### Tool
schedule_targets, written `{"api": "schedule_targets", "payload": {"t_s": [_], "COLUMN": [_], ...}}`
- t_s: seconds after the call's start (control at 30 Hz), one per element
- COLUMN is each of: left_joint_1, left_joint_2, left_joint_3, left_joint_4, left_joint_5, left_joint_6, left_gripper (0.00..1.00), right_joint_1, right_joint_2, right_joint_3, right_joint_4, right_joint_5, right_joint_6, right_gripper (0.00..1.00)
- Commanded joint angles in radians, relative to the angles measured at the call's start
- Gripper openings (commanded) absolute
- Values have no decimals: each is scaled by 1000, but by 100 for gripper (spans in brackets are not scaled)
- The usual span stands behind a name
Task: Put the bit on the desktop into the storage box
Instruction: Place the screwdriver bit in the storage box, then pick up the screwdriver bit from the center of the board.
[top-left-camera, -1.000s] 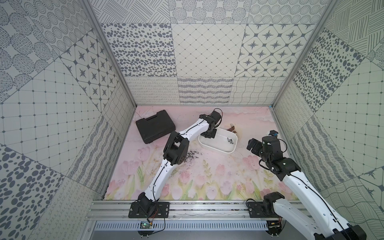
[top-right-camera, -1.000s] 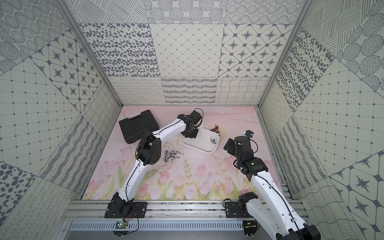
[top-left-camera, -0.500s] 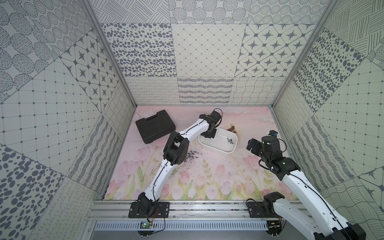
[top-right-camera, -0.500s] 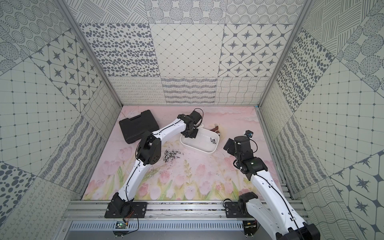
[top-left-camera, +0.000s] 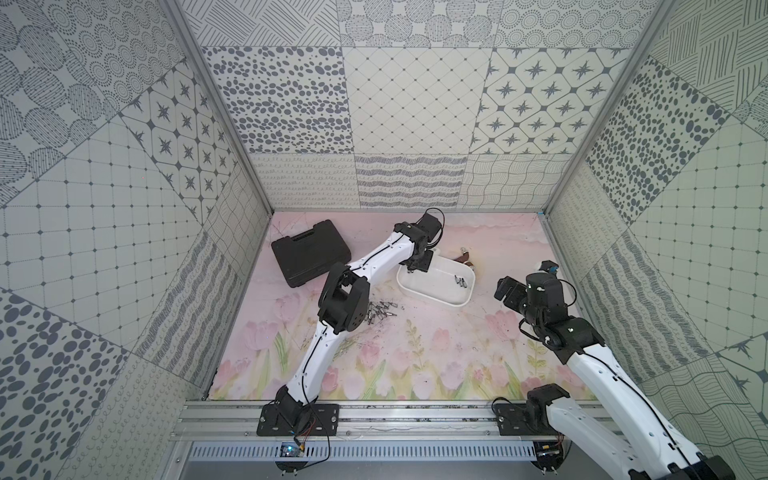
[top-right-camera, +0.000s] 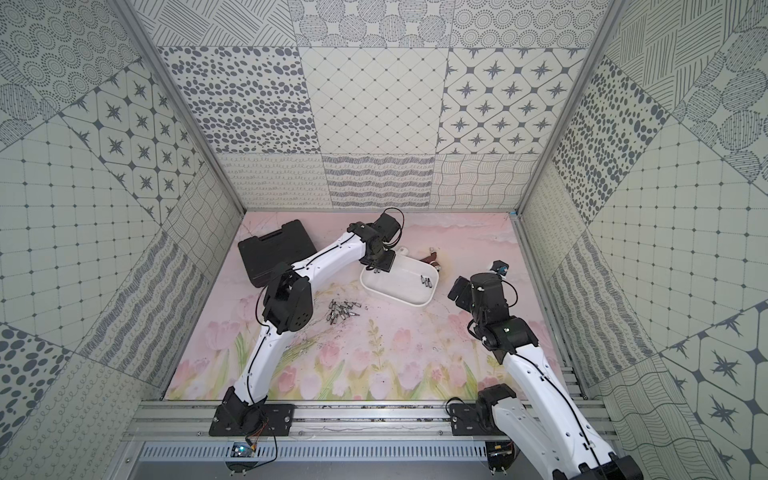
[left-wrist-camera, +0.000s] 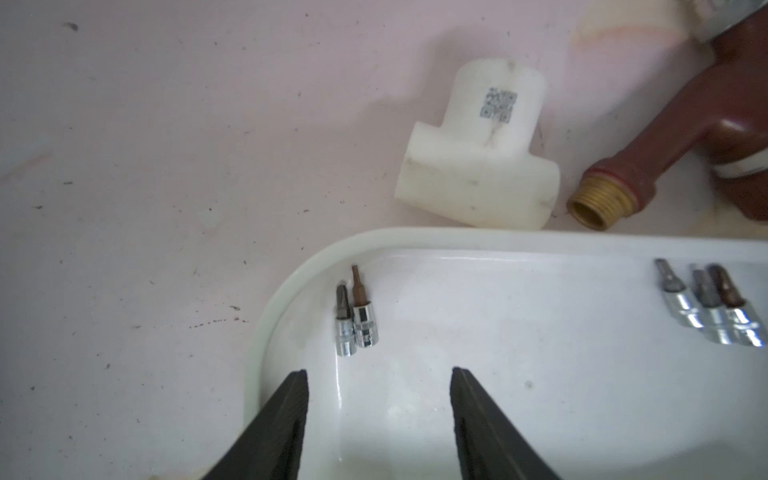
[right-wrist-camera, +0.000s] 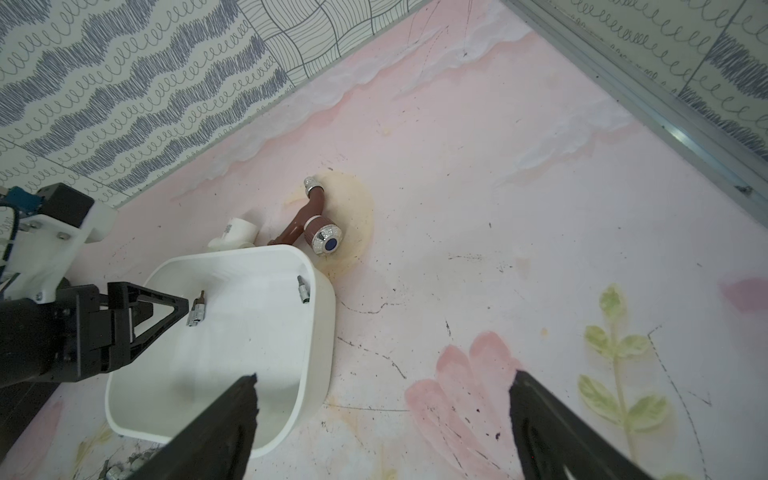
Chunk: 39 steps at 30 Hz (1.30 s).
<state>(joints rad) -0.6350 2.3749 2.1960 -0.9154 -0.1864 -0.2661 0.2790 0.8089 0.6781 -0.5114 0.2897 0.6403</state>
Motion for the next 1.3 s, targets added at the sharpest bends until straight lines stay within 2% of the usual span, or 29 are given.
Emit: {"api": "schedule_targets", "payload": {"t_s": [0.0, 0.13, 0.27, 0.53, 0.87, 1.13, 1.27], "left_joint_1": [-2, -3, -1, 1, 16, 36, 58], "left_joint_2": [-94, -195, -360, -620, -901, -1042, -1102], "left_joint_3": [-47, -127, -289, -489, -713, -817, -889], "left_joint_4": [21, 58, 157, 199, 195, 60, -1], "left_joint_5": [33, 34, -11, -67, -98, -52, 6], "left_joint_6": [-4, 8, 29, 59, 28, 6, -11], "left_gripper": [69, 78, 98, 99, 99, 99, 98], "right_joint_1": [-4, -4, -4, -4, -4, -4, -5], "right_joint_2": [-26, -35, -41, -46, -47, -57, -52], "right_joint_3": [-15, -19, -21, -26, -21, -13, -11], "right_joint_4": [28, 24, 20, 20, 20, 17, 17], "right_joint_5": [19, 19, 21, 25, 22, 20, 17], "right_joint_6": [1, 2, 1, 0, 5, 4, 15], "right_gripper": [97, 97, 97, 97, 97, 97, 97]}}
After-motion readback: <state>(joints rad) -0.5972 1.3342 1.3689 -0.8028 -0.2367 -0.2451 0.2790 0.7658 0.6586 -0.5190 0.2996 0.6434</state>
